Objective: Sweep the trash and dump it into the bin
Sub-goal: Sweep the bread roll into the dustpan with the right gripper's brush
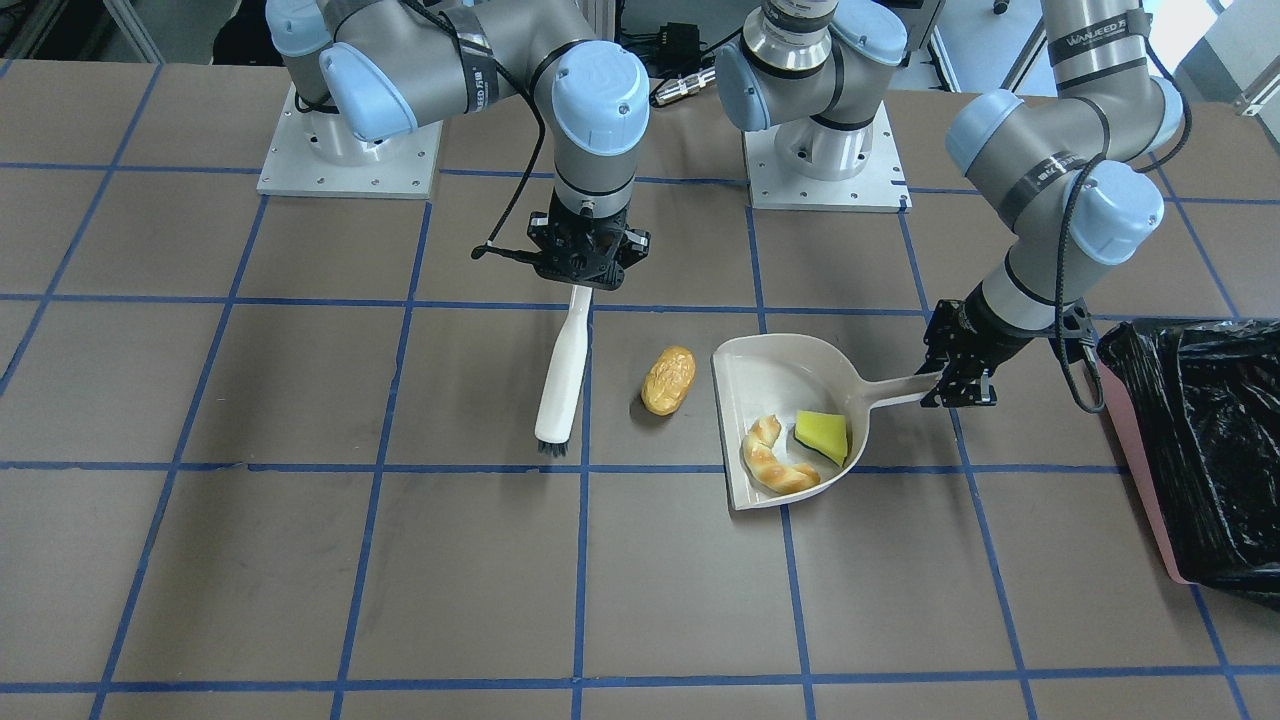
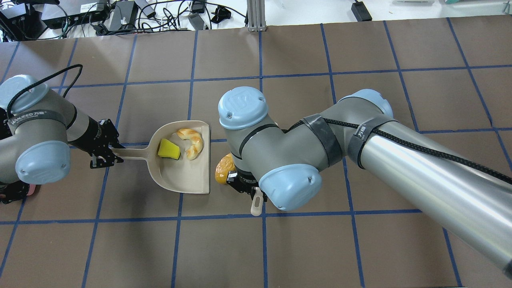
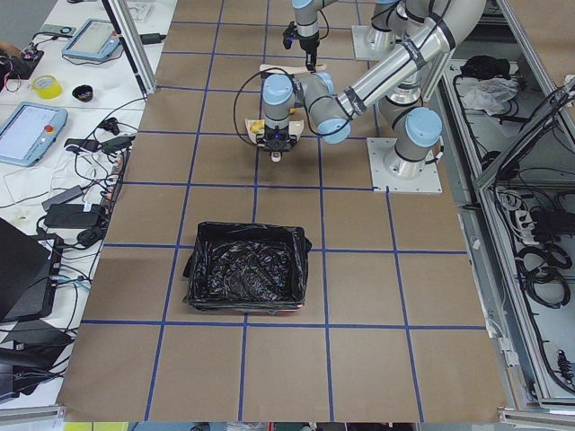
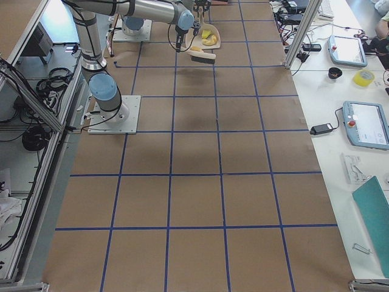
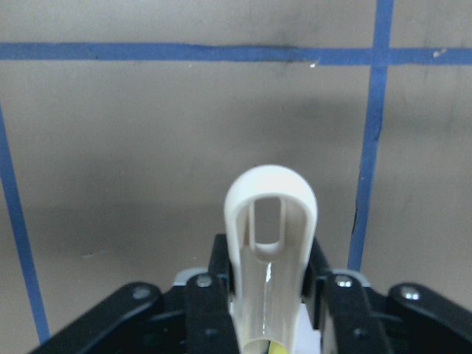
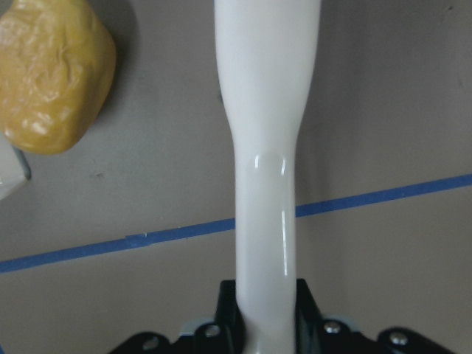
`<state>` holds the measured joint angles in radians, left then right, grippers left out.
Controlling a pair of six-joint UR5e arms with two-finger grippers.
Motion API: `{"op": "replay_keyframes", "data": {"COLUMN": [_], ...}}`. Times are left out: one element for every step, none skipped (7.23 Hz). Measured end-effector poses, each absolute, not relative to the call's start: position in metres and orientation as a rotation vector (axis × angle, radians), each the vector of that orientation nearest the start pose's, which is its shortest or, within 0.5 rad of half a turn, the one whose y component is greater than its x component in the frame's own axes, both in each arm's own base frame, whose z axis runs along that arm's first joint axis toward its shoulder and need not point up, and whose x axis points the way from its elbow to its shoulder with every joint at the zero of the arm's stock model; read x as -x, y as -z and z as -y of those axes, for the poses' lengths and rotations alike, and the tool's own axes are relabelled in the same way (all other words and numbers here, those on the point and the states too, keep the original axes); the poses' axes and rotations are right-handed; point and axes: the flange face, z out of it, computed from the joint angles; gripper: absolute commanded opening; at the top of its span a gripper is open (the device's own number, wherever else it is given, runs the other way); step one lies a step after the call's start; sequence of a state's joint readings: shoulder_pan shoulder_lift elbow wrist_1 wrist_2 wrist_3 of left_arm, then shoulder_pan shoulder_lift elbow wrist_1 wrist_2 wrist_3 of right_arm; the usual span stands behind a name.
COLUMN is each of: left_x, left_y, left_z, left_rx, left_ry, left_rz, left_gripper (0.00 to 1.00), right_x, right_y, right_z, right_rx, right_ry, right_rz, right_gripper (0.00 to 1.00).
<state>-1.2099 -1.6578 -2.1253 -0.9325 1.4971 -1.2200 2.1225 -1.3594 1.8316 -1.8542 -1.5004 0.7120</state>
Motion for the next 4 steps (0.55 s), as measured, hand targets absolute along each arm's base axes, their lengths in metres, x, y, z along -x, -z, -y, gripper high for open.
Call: {"op": "replay_keyframes", "data": {"left_x": [-0.015, -0.001, 0.013, 0.022], "left_y": [-0.252, -0.25, -0.246, -0.241], "left_z": [0.465, 0.46, 0.456, 0.453], "left_rx": [2.265, 2.243, 2.214, 2.199], "left_ry": [-0.051, -0.07, -0.097, -0.114], "left_rz": [-2.254, -2.256, -2.255, -2.24], "left_gripper": [0.0, 0.0, 0.0, 0.0], "right_x": [-0.405, -0.421, -0.434, -0.443], "right_y": [-0.277, -0.268, -0.258, -0.252], "right_z": [0.363, 0.36, 0.356, 0.351], "right_rx": [-0.247, -0.232, -0.238, -0.237], "right_ry": [-0.296, -0.262, -0.242, -0.229], "right_rz": [-3.164, -3.154, -3.149, -3.146], "right_gripper": [0.0, 0.0, 0.0, 0.0]}}
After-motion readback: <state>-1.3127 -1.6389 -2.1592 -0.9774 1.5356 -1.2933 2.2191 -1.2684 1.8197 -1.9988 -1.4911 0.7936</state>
